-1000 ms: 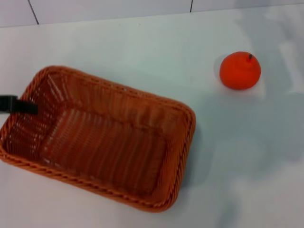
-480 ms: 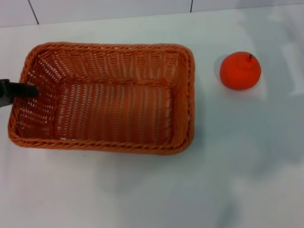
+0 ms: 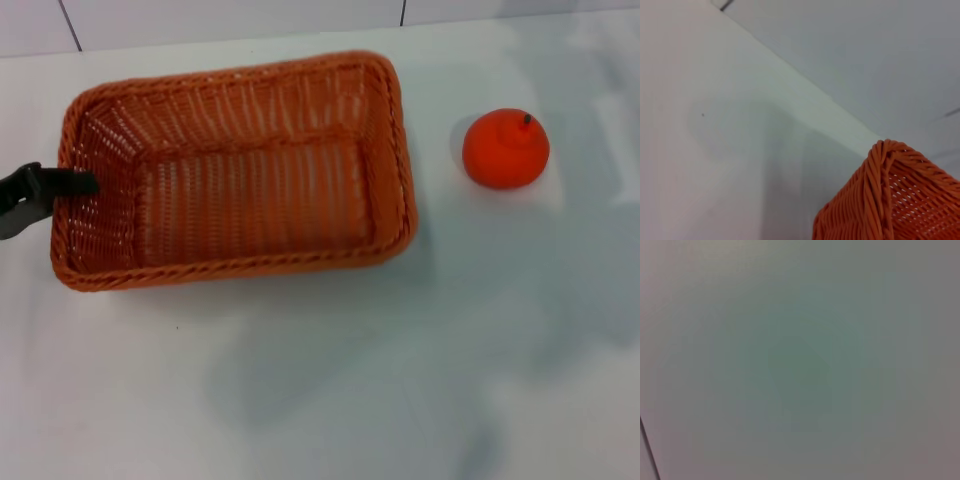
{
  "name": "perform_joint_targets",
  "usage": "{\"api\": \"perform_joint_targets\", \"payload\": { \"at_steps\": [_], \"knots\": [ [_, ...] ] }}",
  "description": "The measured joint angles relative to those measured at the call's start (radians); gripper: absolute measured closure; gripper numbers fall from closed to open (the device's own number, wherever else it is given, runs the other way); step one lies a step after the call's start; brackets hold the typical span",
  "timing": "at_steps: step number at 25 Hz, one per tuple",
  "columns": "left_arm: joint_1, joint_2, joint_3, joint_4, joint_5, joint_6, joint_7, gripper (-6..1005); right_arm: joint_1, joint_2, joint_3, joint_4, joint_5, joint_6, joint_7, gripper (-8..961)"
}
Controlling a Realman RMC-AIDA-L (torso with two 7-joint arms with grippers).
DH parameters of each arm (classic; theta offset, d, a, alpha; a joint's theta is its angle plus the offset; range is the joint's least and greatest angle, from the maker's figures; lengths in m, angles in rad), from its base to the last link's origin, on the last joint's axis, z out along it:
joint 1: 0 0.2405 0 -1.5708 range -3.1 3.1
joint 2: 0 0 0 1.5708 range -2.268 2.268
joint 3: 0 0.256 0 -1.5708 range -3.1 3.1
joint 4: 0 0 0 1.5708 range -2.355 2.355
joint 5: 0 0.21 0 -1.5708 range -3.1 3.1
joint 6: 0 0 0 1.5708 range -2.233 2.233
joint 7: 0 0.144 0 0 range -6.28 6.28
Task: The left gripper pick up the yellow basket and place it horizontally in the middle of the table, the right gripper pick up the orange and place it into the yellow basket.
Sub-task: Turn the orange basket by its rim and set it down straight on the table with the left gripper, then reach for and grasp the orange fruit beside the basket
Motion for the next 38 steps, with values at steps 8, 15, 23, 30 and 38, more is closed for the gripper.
{"api": "perform_joint_targets", "payload": {
  "at_steps": [8,15,23,30,38],
  "knots": [
    [0.019,-0.002,0.003,-0.025,-0.06,-0.037,0.008,791,-0.005,0.0,0.0,0.0,0.0,0.001,0.0,257],
    [0.021,0.003,0.011,-0.041,-0.072,-0.026,-0.004,777,-0.006,0.0,0.0,-0.002,0.0,0.001,0.0,257],
    [0.024,0.009,0.006,-0.041,-0.073,-0.022,0.008,539,-0.004,-0.003,-0.012,-0.003,-0.007,-0.001,0.005,256],
    [0.06,0.027,-0.084,-0.042,-0.241,-0.034,0.253,298,-0.049,-0.021,-0.217,-0.134,-0.017,0.016,0.235,256],
    [0.103,0.007,-0.156,-0.281,-0.746,-0.008,0.948,279,-0.114,-0.152,-0.485,-0.403,-0.386,0.044,0.749,255]
  ]
}}
